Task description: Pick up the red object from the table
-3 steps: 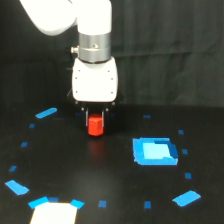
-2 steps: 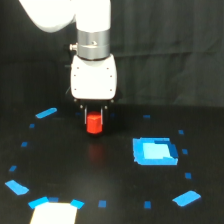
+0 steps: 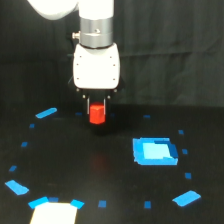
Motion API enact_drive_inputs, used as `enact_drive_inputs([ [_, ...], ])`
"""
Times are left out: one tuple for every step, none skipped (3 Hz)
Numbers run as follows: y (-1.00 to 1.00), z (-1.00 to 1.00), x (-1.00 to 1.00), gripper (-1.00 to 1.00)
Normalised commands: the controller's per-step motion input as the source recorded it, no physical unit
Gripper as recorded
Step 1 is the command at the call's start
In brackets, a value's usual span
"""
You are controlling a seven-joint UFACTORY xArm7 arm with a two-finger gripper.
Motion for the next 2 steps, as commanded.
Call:
enact_drive_inputs([
  [0.05,1.0,0.08,-0.52],
  [0.41,0.88,0.06,-0.52],
])
